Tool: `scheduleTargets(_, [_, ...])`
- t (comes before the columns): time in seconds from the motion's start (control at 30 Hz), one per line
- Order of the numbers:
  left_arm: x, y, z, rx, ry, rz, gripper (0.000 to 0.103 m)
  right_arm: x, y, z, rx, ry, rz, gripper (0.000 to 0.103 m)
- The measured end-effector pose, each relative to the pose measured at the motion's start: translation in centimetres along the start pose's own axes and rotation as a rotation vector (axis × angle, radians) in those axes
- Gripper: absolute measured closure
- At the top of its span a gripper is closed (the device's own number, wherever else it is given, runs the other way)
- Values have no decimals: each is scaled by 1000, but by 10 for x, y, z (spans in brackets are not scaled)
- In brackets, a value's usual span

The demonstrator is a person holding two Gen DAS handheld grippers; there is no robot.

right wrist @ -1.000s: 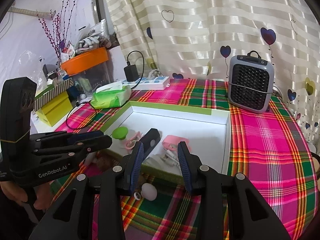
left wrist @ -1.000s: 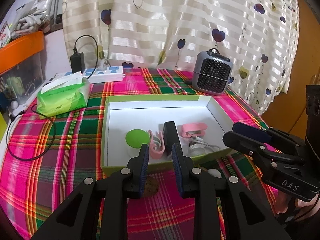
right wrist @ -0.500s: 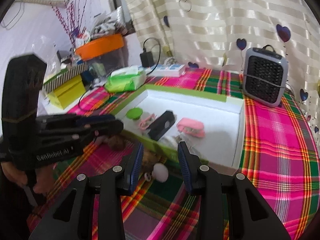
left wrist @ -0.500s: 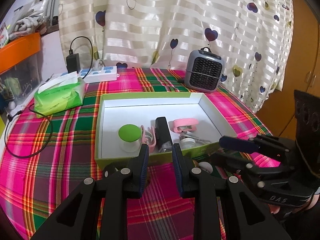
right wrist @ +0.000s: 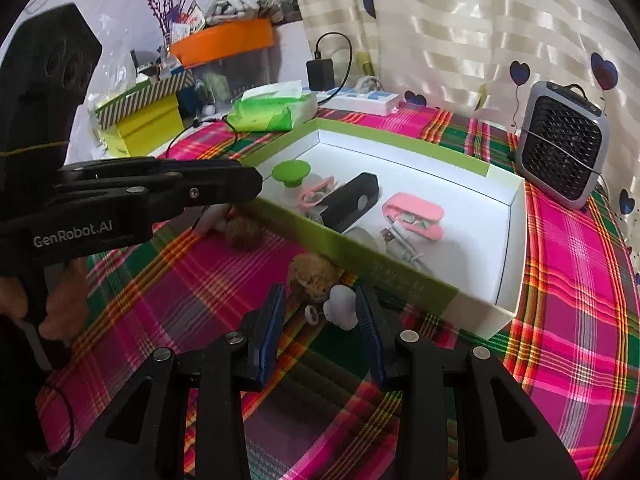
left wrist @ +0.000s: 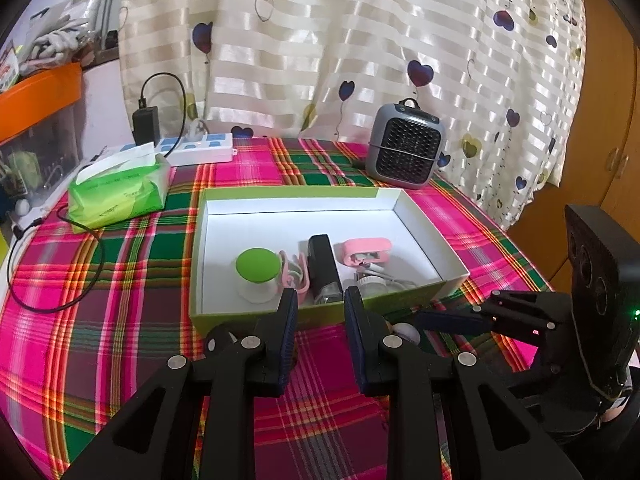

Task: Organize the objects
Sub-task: 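Move the left tool to a brown walnut while the right tool approaches the white egg-shaped item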

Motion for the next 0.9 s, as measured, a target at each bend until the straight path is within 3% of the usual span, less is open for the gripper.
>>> scheduleTargets(0.37, [-6, -7, -10, -17, -42, 33, 81, -18, -5, -6, -18, -31, 98, 62])
scheduleTargets(0.5, [-10, -10, -13, -21, -60, 50, 81, -18, -4, -12, -44, -36, 95, 62])
scheduleTargets(0.6, [-11, -13, -16, -26, -72, 63, 81, -17, -3, -12, -39, -48, 90, 70])
scheduleTargets(0.77, [-14, -17, -21, -33, -94, 73, 81, -16, -4, -12, -37, -53, 92, 70])
scheduleTargets(0.9, [-15, -19, -25, -43, -106, 79, 75, -15, -5, -12, -38, -56, 94, 70])
Point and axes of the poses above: each gripper's, at about its wrist camera, not at the fingertips, and x roughly against the way its jaws point, z to its left, y to its top, the point moved 1 cm from there along -x, roughly the way its jaws point, and after that the axes turned 14 degrees about -z, right-handed, at the moved point
